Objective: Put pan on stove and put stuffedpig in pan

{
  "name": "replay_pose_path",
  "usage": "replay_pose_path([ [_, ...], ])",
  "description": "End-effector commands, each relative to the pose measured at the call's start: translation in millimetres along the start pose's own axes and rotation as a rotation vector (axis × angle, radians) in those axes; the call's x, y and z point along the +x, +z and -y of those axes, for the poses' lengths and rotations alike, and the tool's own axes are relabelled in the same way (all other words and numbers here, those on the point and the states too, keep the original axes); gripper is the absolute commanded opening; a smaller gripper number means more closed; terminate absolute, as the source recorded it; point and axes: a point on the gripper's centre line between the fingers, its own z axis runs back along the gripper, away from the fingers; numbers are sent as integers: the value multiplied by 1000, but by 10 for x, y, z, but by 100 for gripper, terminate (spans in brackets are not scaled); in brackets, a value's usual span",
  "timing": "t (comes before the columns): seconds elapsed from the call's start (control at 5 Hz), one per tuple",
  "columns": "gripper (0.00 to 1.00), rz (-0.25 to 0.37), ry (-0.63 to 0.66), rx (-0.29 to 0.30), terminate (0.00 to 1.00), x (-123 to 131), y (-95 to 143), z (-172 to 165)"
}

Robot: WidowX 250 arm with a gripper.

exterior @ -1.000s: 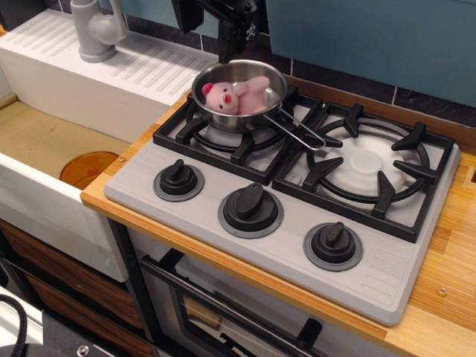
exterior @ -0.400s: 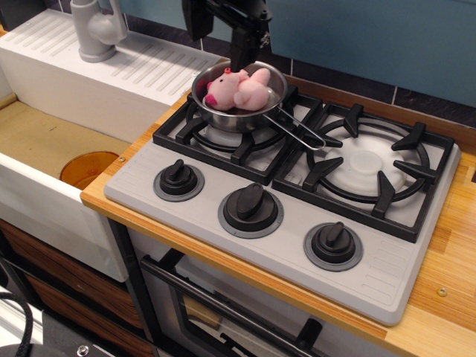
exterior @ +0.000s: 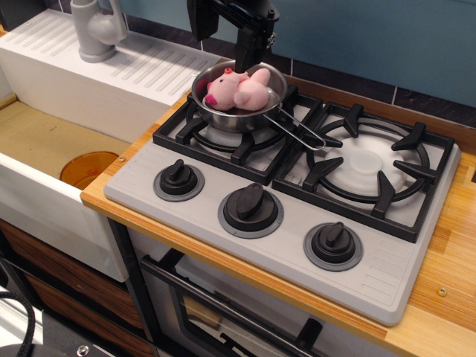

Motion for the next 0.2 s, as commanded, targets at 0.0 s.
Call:
replay_pose_path([
  [0.0, 100, 82, 24, 18, 100, 168, 355, -86],
])
